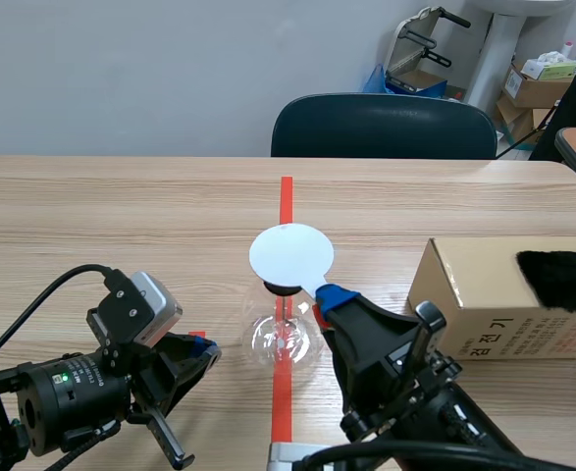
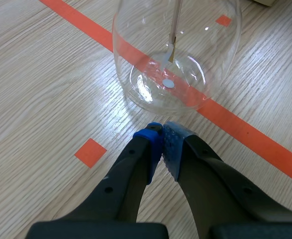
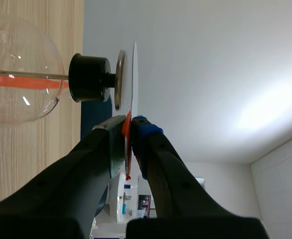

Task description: Do the electroscope experiment

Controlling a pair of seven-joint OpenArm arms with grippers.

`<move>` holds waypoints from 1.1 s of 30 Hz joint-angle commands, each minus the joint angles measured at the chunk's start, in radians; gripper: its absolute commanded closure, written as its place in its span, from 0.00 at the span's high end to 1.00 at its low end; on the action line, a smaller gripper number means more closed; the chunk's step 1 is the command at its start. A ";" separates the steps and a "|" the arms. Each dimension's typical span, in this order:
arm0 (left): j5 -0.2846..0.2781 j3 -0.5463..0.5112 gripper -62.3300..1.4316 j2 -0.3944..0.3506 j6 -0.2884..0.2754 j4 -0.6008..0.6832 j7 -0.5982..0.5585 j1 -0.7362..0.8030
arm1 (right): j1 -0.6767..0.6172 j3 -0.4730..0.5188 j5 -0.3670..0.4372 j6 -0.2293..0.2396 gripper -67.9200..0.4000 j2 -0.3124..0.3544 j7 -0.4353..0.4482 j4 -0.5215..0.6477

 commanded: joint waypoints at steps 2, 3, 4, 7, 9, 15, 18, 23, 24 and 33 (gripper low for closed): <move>-0.006 0.002 0.04 0.000 -0.002 0.012 -0.014 -0.008 | 0.008 0.002 -0.003 -0.013 0.02 0.003 -0.035 0.014; -0.006 0.002 0.04 0.000 -0.002 0.012 -0.014 -0.008 | 0.008 0.002 -0.003 -0.013 0.02 0.003 -0.055 0.014; -0.006 0.002 0.04 0.000 -0.002 0.012 -0.014 -0.008 | 0.008 0.002 -0.003 -0.013 0.02 0.003 -0.072 0.014; -0.006 0.002 0.04 0.000 -0.002 0.012 -0.014 -0.008 | 0.008 0.002 -0.003 -0.013 0.02 0.003 -0.145 0.014; -0.006 0.002 0.04 0.000 -0.002 0.012 -0.014 -0.008 | 0.008 0.002 -0.003 -0.013 0.02 0.003 -0.198 0.014; -0.006 0.002 0.04 0.000 -0.002 0.012 -0.014 -0.008 | 0.008 0.002 -0.003 -0.013 0.02 0.003 -0.375 0.014; -0.006 0.002 0.04 0.000 -0.002 0.012 -0.014 -0.008 | 0.008 0.002 -0.003 -0.013 0.02 0.003 -0.463 0.014; -0.006 0.002 0.04 0.000 -0.002 0.012 -0.014 -0.008 | 0.008 0.002 -0.002 -0.013 0.02 0.003 -0.574 0.014; -0.006 0.002 0.04 0.000 -0.002 0.012 -0.014 -0.008 | 0.008 0.002 -0.002 -0.013 0.02 0.003 -0.587 0.014; -0.006 0.002 0.04 0.000 -0.002 0.012 -0.014 -0.008 | 0.008 0.002 0.000 -0.012 0.02 0.003 -0.597 0.014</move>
